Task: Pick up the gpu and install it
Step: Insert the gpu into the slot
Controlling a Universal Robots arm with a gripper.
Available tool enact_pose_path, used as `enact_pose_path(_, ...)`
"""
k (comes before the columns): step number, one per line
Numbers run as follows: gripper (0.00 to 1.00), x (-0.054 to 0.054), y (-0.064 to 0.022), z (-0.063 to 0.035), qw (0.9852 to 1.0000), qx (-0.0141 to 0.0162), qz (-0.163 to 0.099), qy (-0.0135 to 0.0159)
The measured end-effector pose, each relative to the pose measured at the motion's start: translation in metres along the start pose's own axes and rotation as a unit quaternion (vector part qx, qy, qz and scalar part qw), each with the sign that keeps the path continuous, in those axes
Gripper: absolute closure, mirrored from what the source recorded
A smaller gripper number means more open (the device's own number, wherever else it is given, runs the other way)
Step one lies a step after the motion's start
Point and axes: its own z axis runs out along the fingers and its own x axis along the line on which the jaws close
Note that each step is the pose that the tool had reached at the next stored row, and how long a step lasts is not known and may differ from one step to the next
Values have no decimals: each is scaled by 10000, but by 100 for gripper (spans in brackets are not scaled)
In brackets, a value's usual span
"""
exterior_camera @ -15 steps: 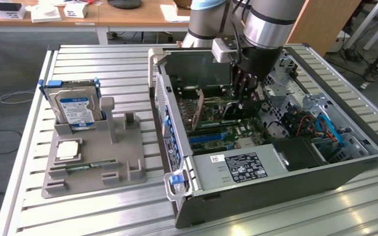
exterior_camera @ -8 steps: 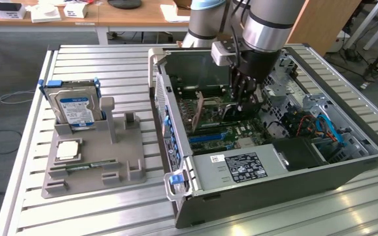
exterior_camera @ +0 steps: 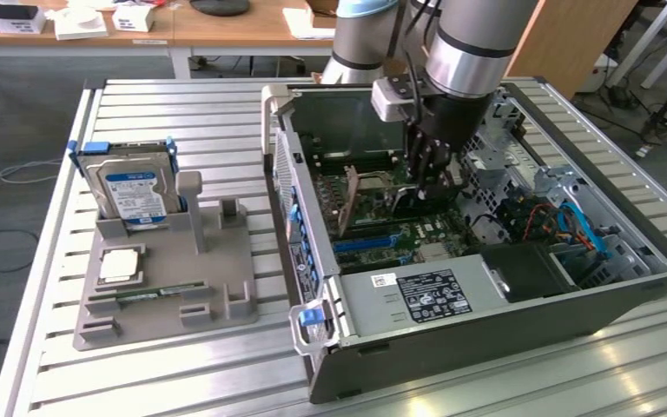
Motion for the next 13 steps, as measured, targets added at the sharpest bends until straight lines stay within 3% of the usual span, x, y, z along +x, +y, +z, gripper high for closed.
enact_pose_path(13, 73, 0, 81, 8, 10000, 15, 0, -2)
